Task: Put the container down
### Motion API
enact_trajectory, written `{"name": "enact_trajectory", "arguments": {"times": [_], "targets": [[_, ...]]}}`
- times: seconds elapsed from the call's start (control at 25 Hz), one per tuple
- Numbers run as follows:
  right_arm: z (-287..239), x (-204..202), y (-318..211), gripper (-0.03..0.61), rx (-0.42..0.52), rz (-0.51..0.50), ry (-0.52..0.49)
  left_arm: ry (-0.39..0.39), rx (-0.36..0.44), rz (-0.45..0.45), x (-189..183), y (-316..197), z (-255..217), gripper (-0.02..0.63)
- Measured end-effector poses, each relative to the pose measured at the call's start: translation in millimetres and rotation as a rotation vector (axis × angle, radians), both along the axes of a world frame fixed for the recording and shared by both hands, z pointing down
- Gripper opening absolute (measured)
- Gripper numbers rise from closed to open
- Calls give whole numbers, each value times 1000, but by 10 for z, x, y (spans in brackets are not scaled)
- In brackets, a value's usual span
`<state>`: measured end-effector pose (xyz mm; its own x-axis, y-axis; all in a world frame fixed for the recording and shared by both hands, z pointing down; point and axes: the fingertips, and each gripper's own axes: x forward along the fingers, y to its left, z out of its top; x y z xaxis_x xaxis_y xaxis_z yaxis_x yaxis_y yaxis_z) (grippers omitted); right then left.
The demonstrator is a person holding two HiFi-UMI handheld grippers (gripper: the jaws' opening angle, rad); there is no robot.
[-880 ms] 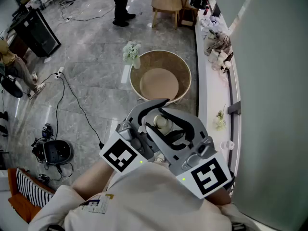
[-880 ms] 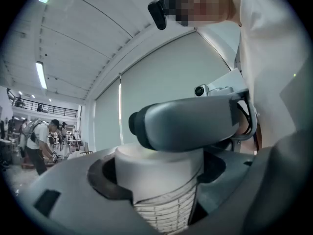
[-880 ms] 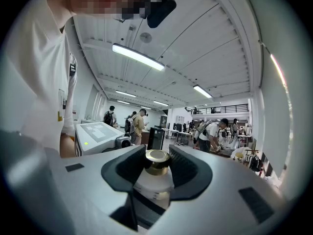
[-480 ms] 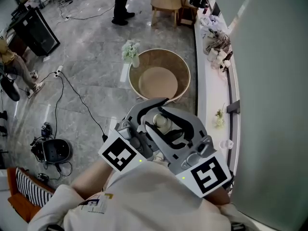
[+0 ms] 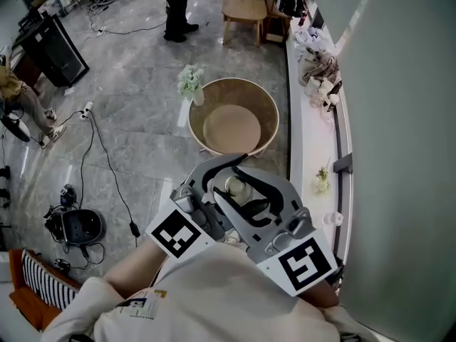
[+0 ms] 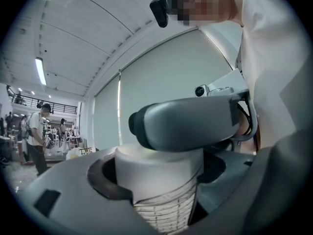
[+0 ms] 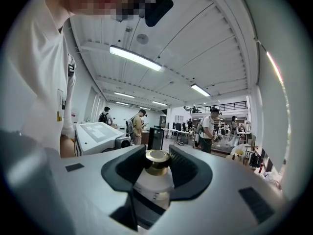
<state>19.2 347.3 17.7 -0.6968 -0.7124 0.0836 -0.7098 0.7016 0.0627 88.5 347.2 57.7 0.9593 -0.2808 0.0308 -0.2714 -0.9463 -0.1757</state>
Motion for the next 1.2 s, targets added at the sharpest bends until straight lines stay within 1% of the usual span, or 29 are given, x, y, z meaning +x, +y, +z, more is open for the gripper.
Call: {"name": "enact_trajectory", "arguments": {"times": [0.2, 0.32, 0.4, 0.52, 0.64, 0.84, 0.96, 1.2], "targets": [[34, 129, 30, 152, 1, -18, -1, -4, 0, -9, 129, 23, 32, 353], [64, 212, 62, 152, 8, -31, 2, 16, -14, -26, 215, 44, 56, 353], [111, 335, 104, 152, 10, -42, 1, 22, -21, -39, 338, 76, 101, 353], [149, 481, 167, 152, 15, -63, -2, 9, 3, -58, 479, 119, 135, 353], [163, 511, 185, 152, 17, -76, -4, 6, 6, -70, 508, 127, 153, 352], [237, 549, 165, 151, -7, -82, -5, 0, -18, -79, 541, 110, 233, 353], [276, 545, 175, 152, -14, -85, -5, -1, -15, -79, 536, 121, 259, 353], [331, 538, 166, 150, 17, -82, 18, 19, -16, -89, 544, 101, 310, 353]]}}
